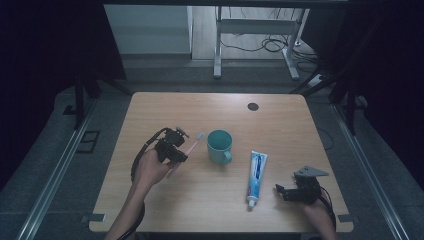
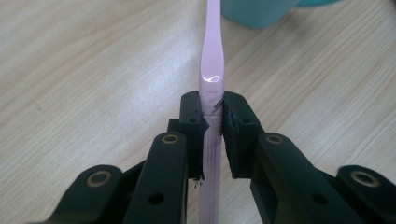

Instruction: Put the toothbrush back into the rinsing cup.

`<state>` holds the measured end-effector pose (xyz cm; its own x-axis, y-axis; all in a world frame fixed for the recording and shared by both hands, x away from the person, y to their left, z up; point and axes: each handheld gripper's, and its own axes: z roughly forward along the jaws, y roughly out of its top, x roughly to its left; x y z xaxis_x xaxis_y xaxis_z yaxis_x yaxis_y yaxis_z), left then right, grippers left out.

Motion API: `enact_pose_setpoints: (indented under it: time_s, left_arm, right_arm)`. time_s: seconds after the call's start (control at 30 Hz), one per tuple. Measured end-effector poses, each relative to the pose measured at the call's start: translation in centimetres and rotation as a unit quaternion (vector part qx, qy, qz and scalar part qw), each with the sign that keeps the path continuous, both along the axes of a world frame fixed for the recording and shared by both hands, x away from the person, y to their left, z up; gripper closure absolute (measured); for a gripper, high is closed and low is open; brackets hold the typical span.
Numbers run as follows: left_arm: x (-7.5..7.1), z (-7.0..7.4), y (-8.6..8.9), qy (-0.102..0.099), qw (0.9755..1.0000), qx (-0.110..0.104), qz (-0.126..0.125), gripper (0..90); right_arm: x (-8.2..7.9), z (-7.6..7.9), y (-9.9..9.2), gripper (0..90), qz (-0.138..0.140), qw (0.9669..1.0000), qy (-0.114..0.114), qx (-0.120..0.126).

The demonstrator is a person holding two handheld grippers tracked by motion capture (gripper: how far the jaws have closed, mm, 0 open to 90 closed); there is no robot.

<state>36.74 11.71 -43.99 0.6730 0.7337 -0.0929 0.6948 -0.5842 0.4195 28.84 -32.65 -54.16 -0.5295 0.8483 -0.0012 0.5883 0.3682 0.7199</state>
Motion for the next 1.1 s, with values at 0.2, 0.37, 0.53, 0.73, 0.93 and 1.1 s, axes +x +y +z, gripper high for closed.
enact_pose_setpoints:
  time_s: [0.2,0.37,0.53,0.73,0.93,1.1]
  left_arm:
    - [0.1,0.9,0.1,-0.018,0.9995,-0.025,-0.002,79.0]
    - [0.1,1.4,0.0,-0.03,0.9986,-0.044,-0.001,79.0]
    - [0.2,2.1,-0.2,-0.046,0.997,-0.063,-0.004,79.0]
    - [0.2,2.7,-0.8,-0.074,0.9945,-0.073,-0.015,79.0]
    - [0.4,3.2,-1.6,-0.089,0.9927,-0.08,-0.017,79.0]
    - [0.6,3.5,-1.9,-0.096,0.9906,-0.096,-0.015,79.0]
  right_arm:
    - [0.0,0.0,0.0,9.4,0.0,1.0,-0.001,0.0]
    - [0.0,0.0,0.0,9.4,0.001,1.0,-0.001,0.0]
    - [0.0,0.0,0.0,9.4,0.001,1.0,-0.001,0.0]
    - [0.0,0.0,0.0,9.4,0.001,1.0,-0.001,0.0]
    - [0.0,0.0,0.0,9.4,0.001,1.0,-0.001,0.0]
    - [0.0,0.0,0.0,9.4,0.001,1.0,-0.001,0.0]
